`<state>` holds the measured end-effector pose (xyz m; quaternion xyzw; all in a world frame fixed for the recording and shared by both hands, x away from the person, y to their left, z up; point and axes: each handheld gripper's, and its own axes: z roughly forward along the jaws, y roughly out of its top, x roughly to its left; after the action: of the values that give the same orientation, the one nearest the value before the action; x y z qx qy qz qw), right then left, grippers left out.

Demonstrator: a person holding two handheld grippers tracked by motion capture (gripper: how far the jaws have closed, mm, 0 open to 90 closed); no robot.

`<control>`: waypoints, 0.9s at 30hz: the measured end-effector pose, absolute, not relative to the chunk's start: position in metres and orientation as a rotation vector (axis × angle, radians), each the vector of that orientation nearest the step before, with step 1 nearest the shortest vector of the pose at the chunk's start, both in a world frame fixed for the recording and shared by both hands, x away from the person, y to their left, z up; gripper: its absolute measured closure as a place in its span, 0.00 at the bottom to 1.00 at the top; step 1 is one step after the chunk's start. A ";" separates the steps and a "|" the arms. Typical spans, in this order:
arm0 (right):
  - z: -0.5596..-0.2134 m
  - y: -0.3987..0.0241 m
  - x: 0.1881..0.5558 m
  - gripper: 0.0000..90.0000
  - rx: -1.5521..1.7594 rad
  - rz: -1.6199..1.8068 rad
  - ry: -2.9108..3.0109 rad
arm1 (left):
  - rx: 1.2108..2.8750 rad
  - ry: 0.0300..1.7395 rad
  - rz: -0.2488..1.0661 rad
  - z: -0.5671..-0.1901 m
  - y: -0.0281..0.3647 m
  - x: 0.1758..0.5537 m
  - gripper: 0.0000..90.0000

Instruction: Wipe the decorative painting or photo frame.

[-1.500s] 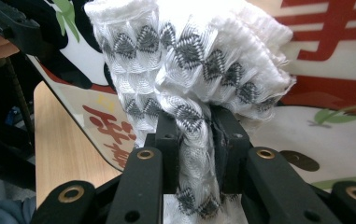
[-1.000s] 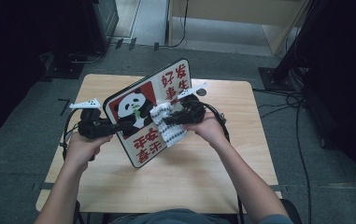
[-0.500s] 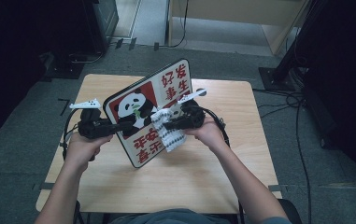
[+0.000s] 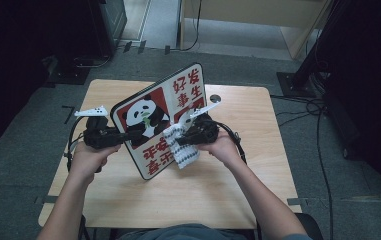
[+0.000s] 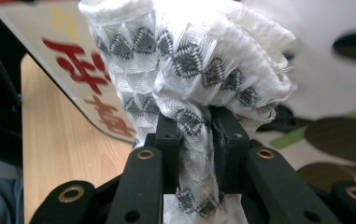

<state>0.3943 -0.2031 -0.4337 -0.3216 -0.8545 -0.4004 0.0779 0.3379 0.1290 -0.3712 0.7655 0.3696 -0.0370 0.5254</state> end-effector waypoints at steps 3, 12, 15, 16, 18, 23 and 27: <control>-0.440 -0.203 0.394 0.84 -0.969 -1.176 -2.561 | 1.831 0.884 -0.087 -0.371 0.129 0.338 0.83; -0.459 -0.203 0.391 0.84 -0.980 -1.134 -2.559 | 1.829 0.886 -0.086 -0.371 0.128 0.337 0.83; -0.467 -0.204 0.389 0.84 -0.992 -1.124 -2.541 | 1.829 0.887 -0.083 -0.371 0.127 0.337 0.83; -0.469 -0.204 0.389 0.84 -0.993 -1.114 -2.543 | 1.829 0.886 -0.084 -0.371 0.128 0.337 0.83; -0.472 -0.203 0.388 0.84 -0.995 -1.100 -2.542 | 1.828 0.887 -0.086 -0.372 0.128 0.338 0.83; -0.477 -0.203 0.387 0.84 -0.988 -1.076 -2.558 | 1.841 0.886 -0.081 -0.373 0.126 0.337 0.83; -0.483 -0.205 0.388 0.84 -1.001 -1.071 -2.548 | 1.836 0.889 -0.087 -0.373 0.126 0.339 0.83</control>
<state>0.3877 -0.2047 -0.4826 -0.3387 -0.8624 -0.3624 0.1010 0.3385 0.1260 -0.3735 0.7666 0.3712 -0.0361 0.5227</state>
